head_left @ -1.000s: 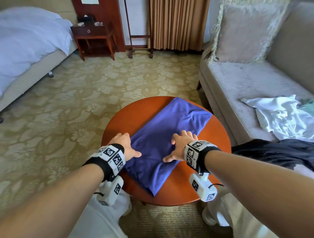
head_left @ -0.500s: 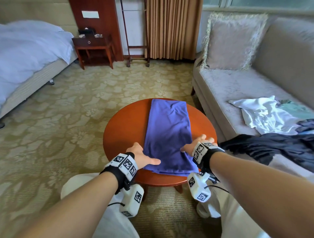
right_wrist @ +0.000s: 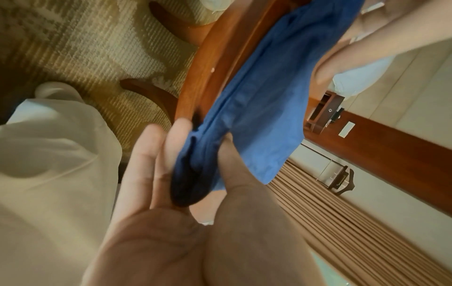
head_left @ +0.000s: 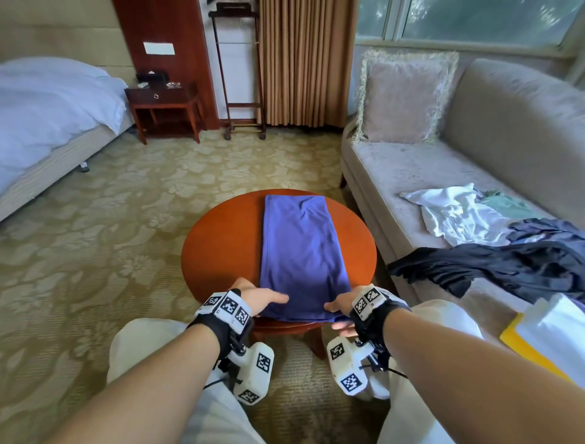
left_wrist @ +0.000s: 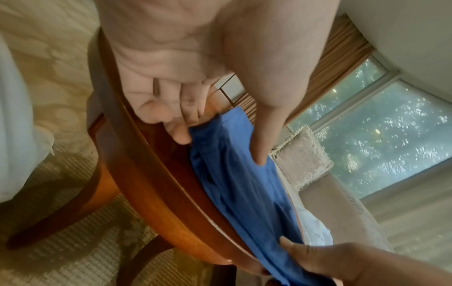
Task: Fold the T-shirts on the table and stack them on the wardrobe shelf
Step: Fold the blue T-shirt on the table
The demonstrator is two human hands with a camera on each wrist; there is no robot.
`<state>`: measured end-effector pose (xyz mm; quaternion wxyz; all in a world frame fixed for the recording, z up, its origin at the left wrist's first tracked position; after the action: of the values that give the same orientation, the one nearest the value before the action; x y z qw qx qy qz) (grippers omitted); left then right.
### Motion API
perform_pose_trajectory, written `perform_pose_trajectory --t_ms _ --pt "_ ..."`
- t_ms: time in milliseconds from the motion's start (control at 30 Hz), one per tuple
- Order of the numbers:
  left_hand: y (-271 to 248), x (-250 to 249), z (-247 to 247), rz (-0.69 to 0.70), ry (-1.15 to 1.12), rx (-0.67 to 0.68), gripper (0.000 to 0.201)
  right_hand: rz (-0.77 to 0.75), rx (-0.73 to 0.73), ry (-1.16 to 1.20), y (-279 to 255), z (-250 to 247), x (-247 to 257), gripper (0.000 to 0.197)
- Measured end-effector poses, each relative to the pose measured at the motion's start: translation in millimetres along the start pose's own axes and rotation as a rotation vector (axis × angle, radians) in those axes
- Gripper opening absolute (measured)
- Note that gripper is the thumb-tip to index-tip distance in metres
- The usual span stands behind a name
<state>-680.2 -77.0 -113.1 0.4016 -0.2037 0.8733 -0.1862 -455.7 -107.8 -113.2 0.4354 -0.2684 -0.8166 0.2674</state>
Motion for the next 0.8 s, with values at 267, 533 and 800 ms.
perform_pose_trajectory --t_ms 267,533,800 --pt "-10.6 1.3 0.3 -0.018 -0.403 0.078 0.029 0.006 -0.018 0.288 -10.5 -10.3 -6.8 0.009" --pt "-31.0 -16.0 -35.3 0.118 -0.561 -0.061 0.062 -0.129 -0.025 0.474 -36.8 -27.3 14.9 0.063" --pt "-57.8 -28.4 -62.4 0.331 -0.637 -0.007 0.015 -0.211 0.103 0.419 -73.9 -32.2 26.3 0.028"
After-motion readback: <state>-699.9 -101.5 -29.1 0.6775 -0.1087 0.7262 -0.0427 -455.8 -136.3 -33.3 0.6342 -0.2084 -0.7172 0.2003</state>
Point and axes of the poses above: each hand's wrist, its own y-axis towards the middle knuckle, its own z-axis out of the palm, x = y × z, the point moved 6 cm from there along y, towards the middle knuckle, and after that the axes turned 2 degrees about -x, right-handed, at the moved point
